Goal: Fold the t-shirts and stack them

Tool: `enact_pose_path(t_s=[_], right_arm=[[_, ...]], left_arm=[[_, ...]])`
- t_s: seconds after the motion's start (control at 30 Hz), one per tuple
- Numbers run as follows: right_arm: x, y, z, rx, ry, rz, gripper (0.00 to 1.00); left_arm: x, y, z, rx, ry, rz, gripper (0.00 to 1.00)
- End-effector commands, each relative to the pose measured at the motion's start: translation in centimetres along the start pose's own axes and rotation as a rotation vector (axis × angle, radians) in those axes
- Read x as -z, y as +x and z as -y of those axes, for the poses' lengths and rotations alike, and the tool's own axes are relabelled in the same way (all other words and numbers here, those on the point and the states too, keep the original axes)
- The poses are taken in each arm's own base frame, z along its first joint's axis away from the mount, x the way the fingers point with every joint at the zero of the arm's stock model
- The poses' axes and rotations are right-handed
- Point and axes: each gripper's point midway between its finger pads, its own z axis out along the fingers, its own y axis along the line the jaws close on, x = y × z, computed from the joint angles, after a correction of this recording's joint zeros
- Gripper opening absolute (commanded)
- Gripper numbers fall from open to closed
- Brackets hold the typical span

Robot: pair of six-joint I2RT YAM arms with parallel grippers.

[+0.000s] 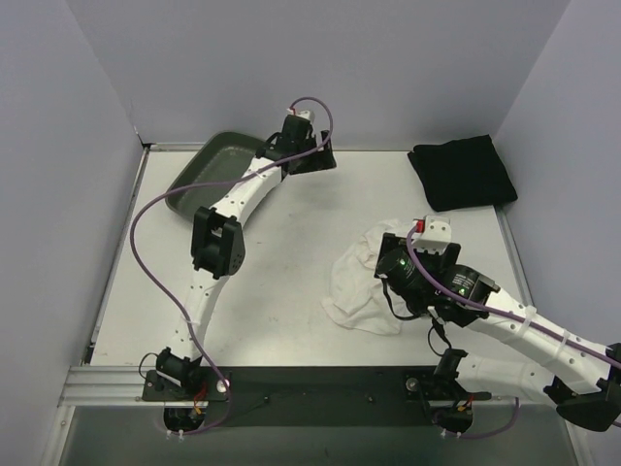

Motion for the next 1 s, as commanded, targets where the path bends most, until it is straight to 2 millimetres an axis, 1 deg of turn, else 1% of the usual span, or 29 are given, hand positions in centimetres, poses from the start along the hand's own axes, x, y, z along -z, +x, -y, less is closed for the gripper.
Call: enact_pose_path(t_s=[0.0,0.03,0.07,0.13,0.23,0.33,0.47,0.6,0.67,0.73,0.77,0.83,0.87,0.9,0.97], right_arm=[[0.3,-1.3,0.9,0.008,0.039,0.045,1.0],[0.2,-1.2,0.9,0.01,0.044,0.044,1.0],[0.1,-1.1,0.8,0.015,0.049,0.042,1.0],[0.0,-1.1,0.6,0.018,0.052,0.04,1.0],[-0.2,-0.9,0.1,0.034,0.055,0.028,1.0],[-0.4,-0.7,-0.3,0.043,0.058,0.021,1.0],[-0.8,-0.1,-0.7,0.054,0.058,0.003,1.0],[-0.9,0.3,-0.9,0.06,0.053,-0.006,1.0],[-0.9,0.4,-0.9,0.058,0.052,-0.007,1.0],[-0.9,0.4,-1.0,0.059,0.051,-0.006,1.0],[-0.9,0.3,-0.9,0.058,0.053,-0.004,1.0],[-0.8,0.2,-1.1,0.056,0.045,-0.006,1.0],[-0.8,0.3,-1.2,0.06,0.047,-0.008,1.0],[-0.8,0.3,-1.3,0.061,0.046,-0.008,1.0],[-0.8,0.3,-1.4,0.066,0.046,-0.008,1.0]], left_arm=[[-1.3,0.6,-1.3,-0.018,-0.006,-0.054,0.97],[-1.5,0.5,-1.3,-0.015,0.005,-0.051,0.97],[-1.7,0.4,-1.9,-0.008,0.003,-0.048,0.97],[-2.3,0.7,-2.7,0.0,-0.002,-0.053,0.97],[-2.6,0.6,-3.7,0.007,-0.017,-0.047,0.97],[-2.9,0.6,-5.0,0.017,-0.041,-0.046,0.97],[-3.2,0.4,-7.3,0.022,-0.094,-0.042,0.97],[-3.3,0.3,-10.1,0.033,-0.138,-0.049,0.97],[-3.1,-0.3,-11.7,0.042,-0.161,-0.043,0.97],[-2.8,-0.6,-12.7,0.043,-0.173,-0.043,0.97],[-2.6,-1.0,-13.9,0.053,-0.185,-0.038,0.97],[-2.2,-1.6,-14.9,0.047,-0.194,-0.033,0.97],[-2.0,-2.0,-16.1,0.055,-0.208,-0.031,0.97],[-1.9,-2.2,-16.8,0.05,-0.218,-0.03,0.97],[-1.4,-2.6,-18.0,0.054,-0.232,-0.033,0.97]])
